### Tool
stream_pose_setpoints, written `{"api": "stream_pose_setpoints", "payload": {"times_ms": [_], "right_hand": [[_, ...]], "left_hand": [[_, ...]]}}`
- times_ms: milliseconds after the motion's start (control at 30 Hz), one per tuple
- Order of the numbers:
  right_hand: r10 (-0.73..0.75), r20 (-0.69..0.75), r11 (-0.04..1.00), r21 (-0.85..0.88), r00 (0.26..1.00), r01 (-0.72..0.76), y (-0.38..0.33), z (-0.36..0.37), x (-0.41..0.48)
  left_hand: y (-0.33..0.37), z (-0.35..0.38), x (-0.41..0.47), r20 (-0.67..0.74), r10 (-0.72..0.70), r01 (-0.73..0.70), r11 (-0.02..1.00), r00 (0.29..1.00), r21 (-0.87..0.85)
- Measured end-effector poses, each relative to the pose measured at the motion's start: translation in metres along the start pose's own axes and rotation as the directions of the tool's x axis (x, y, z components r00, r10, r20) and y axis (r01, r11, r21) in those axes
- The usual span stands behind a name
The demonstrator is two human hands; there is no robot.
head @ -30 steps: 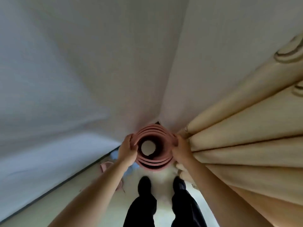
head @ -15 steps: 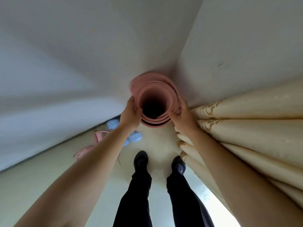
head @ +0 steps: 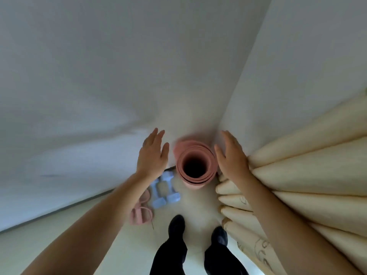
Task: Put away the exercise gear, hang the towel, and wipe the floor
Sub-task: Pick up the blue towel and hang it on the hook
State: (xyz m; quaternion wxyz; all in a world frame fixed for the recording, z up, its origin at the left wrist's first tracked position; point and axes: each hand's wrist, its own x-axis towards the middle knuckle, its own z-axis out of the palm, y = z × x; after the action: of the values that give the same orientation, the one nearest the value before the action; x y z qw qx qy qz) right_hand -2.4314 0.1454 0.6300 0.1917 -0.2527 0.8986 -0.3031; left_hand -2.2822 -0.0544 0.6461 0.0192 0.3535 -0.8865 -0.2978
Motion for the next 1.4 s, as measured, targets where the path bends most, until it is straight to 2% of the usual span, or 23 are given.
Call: {"api": "stream_pose_setpoints", "payload": {"times_ms": [100,167,233,300,500,733,800,867,967,1167,1333,1400], "right_hand": [[-0.271,-0.122,0.961,-0.095,0.955,0.261,-0.067,-0.061,-0.002],[-0.438,-0.221,0.898,-0.157,0.871,0.412,-0.11,-0.095,-0.003],[-0.535,-0.307,0.845,-0.195,0.787,0.498,-0.15,-0.117,-0.009],[-0.605,-0.323,0.796,-0.203,0.728,0.571,-0.184,-0.124,-0.021],[-0.84,-0.181,0.543,-0.286,0.512,0.79,-0.274,-0.095,-0.081],[-0.948,-0.181,0.297,-0.216,0.261,0.93,-0.388,-0.03,-0.203],[-0.971,-0.181,0.192,-0.203,0.156,0.96,-0.427,0.002,-0.259],[-0.978,-0.176,0.147,-0.19,0.114,0.971,-0.457,0.031,-0.3],[-0.99,-0.142,0.029,-0.111,0.013,0.993,-0.511,0.096,-0.405],[-0.979,-0.066,-0.195,0.064,-0.191,0.979,-0.588,0.208,-0.605],[-0.945,-0.012,-0.322,0.191,-0.326,0.927,-0.637,0.283,-0.721],[-0.933,0.004,-0.35,0.225,-0.36,0.909,-0.66,0.315,-0.755]], "left_hand": [[0.034,-0.088,-0.023,-0.227,0.245,-0.197,0.957,0.943,0.213],[0.051,-0.138,-0.046,-0.363,0.334,-0.214,0.918,0.87,0.334],[0.059,-0.178,-0.08,-0.466,0.331,-0.129,0.902,0.821,0.413],[0.055,-0.202,-0.124,-0.553,0.269,0.0,0.899,0.789,0.438],[0.017,-0.27,-0.245,-0.695,0.036,0.341,0.852,0.718,0.397],[-0.045,-0.34,-0.416,-0.842,-0.049,0.535,0.792,0.537,0.295],[-0.077,-0.355,-0.487,-0.875,-0.075,0.608,0.747,0.478,0.268],[-0.101,-0.364,-0.542,-0.897,-0.076,0.648,0.718,0.436,0.254],[-0.15,-0.376,-0.662,-0.923,-0.118,0.745,0.632,0.365,0.214],[-0.218,-0.389,-0.854,-0.953,-0.225,0.889,0.45,0.203,0.083],[-0.273,-0.399,-0.951,-0.949,-0.312,0.941,0.333,0.049,-0.061],[-0.3,-0.403,-0.978,-0.942,-0.335,0.95,0.299,0.01,-0.096]]}}
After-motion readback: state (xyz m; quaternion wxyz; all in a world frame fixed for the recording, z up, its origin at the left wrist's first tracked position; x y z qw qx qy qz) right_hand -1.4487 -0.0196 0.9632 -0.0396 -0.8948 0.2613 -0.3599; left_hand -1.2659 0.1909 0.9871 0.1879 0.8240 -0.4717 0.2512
